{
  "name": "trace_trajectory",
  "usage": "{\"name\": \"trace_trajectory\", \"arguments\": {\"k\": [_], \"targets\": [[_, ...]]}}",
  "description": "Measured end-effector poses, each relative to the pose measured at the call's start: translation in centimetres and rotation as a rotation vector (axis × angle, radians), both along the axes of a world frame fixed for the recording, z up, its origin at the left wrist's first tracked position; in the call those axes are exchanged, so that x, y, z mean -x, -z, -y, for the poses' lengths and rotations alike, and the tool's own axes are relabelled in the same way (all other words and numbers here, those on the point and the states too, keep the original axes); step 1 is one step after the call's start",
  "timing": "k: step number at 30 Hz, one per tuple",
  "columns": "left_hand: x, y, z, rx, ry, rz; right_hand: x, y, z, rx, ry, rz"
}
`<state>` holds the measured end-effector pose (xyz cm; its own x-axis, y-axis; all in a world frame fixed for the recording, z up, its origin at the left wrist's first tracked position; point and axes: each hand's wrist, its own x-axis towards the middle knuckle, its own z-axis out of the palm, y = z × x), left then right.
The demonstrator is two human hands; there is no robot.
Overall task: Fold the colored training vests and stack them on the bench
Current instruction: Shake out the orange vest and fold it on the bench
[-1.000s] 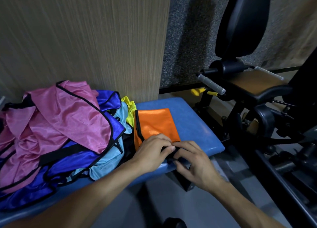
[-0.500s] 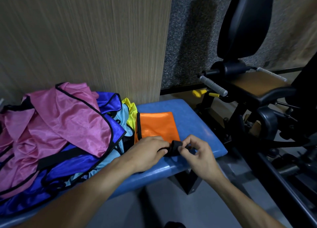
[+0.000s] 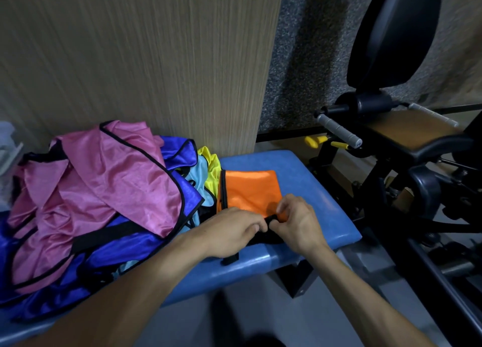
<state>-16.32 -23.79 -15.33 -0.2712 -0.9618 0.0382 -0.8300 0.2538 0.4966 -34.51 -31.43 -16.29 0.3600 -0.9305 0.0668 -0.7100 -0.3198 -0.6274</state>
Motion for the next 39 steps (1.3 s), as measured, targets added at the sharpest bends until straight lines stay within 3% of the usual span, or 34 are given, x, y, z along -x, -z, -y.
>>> {"name": "trace_trajectory", "arguments": {"k": [3, 6, 12, 19, 22, 25, 30, 33, 36, 39], "targets": [[-1.7, -1.4, -0.6, 0.098, -0.064, -0.141, -0.4, -0.7, 0.3, 0.018, -0.043, -0.084], [-4.0, -2.7, -2.0, 0.214, -0.161, -0.161, -0.7, -0.9, 0.0, 0.083, -0.069, -0.162], [-4.9, -2.0, -5.9, 0.148, -0.171, 0.186, -0.3, -0.7, -0.2, 0.155, -0.129, -0.271], [-2.3, 0.4, -7.5, 0.253, -0.154, 0.397, 1.0, -2.1, -2.5, 0.264, -0.387, -0.463], [-1.4, 1.7, -7.6, 0.328, -0.197, 0.434, 1.3, -1.5, -3.3, 0.311, -0.459, -0.556], [-1.2, 2.2, -8.0, 0.436, -0.188, 0.45, 0.5, -0.2, -3.9, 0.492, -0.443, -0.556], [-0.4, 1.2, -7.8, 0.587, -0.003, 0.489, -0.7, 1.5, -3.8, 0.718, -0.357, -0.537], [-0.6, 0.8, -7.1, 0.462, 0.028, 0.42, -0.9, 1.8, -3.6, 0.764, -0.347, -0.52], [-0.7, -0.4, -6.2, 0.2, -0.126, 0.239, -0.9, 1.8, -3.8, 0.763, -0.355, -0.536], [-1.0, -0.5, -4.5, 0.202, -0.318, 0.023, -0.5, 1.2, -4.0, 0.675, -0.391, -0.516]]}}
